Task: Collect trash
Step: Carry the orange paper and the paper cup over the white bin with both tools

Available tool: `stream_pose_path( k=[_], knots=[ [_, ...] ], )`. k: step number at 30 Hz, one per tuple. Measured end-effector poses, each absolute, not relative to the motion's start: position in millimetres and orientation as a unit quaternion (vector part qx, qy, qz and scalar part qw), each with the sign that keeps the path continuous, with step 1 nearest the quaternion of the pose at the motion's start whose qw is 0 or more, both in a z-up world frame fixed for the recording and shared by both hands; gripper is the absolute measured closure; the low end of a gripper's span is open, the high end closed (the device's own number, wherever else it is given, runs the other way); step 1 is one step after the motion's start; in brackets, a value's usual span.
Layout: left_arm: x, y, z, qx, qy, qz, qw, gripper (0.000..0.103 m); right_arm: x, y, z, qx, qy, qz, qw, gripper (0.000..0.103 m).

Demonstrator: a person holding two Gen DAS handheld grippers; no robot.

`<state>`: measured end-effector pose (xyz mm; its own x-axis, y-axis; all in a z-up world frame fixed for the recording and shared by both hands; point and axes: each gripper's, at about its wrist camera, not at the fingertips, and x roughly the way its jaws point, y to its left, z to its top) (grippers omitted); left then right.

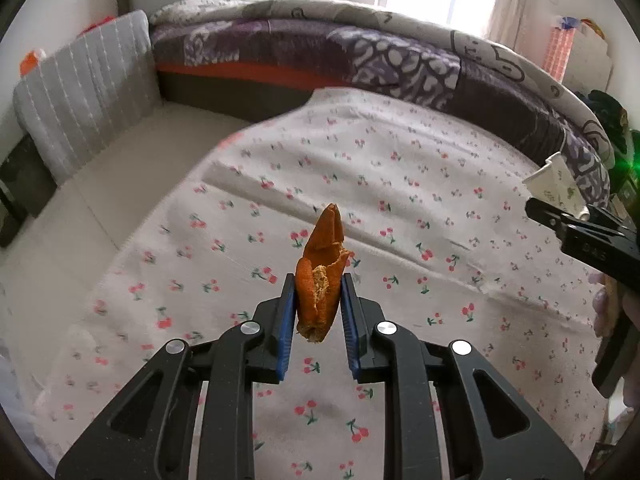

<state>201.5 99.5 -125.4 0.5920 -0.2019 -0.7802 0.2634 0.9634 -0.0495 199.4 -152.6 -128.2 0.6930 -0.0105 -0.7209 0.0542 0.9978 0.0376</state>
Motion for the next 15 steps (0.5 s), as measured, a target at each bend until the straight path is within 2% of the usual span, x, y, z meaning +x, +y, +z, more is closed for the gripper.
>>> stream_pose_path(
  k=[15],
  knots=[
    [113, 97, -47, 0.044, 0.409, -0.096, 0.907, 0.082, 71, -136, -48, 0.064, 0.361, -0.008, 0.930, 0.026]
  ],
)
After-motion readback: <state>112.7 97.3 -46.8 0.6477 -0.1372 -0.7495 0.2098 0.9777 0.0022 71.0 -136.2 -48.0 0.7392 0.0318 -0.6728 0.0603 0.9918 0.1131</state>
